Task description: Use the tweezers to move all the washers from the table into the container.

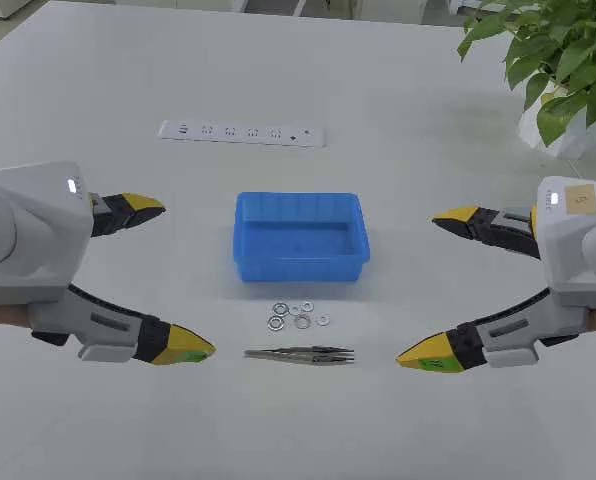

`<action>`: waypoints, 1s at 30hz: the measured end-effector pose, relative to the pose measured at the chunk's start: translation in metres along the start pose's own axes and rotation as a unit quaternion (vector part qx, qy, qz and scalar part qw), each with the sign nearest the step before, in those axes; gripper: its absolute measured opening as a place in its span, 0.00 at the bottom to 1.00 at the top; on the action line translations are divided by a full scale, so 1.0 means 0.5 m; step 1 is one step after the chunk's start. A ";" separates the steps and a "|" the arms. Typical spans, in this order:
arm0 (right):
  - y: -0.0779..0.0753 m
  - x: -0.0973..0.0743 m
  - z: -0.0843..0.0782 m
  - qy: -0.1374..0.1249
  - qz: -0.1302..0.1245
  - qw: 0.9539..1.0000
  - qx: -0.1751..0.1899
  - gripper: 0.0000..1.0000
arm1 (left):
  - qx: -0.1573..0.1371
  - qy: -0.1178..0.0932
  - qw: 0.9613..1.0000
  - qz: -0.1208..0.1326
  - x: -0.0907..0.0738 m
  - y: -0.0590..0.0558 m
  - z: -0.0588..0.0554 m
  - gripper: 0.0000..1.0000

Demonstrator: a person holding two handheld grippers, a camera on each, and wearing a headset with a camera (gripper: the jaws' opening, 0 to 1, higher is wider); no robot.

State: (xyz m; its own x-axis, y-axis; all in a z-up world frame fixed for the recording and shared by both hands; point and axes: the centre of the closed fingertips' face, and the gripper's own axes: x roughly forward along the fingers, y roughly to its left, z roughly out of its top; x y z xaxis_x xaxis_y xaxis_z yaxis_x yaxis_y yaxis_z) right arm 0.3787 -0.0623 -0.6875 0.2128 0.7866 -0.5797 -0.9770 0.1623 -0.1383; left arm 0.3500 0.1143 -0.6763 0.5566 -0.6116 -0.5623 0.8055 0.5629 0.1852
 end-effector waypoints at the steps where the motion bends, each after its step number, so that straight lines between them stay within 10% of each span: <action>1: 0.000 -0.001 0.001 -0.002 -0.001 1.000 0.000 1.00 | 0.006 0.002 1.000 0.002 -0.001 0.001 -0.001 1.00; 30: -0.009 -0.007 0.003 0.003 -0.008 1.000 -0.005 1.00 | 0.001 0.009 1.000 0.001 -0.008 0.002 -0.012 1.00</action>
State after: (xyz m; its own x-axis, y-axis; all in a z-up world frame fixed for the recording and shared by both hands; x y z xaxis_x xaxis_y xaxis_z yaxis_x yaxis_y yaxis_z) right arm 0.3823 -0.0648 -0.6837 0.2290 0.7808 -0.5813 -0.9731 0.1694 -0.1559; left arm 0.3475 0.1206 -0.6788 0.5548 -0.5995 -0.5769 0.8045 0.5633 0.1884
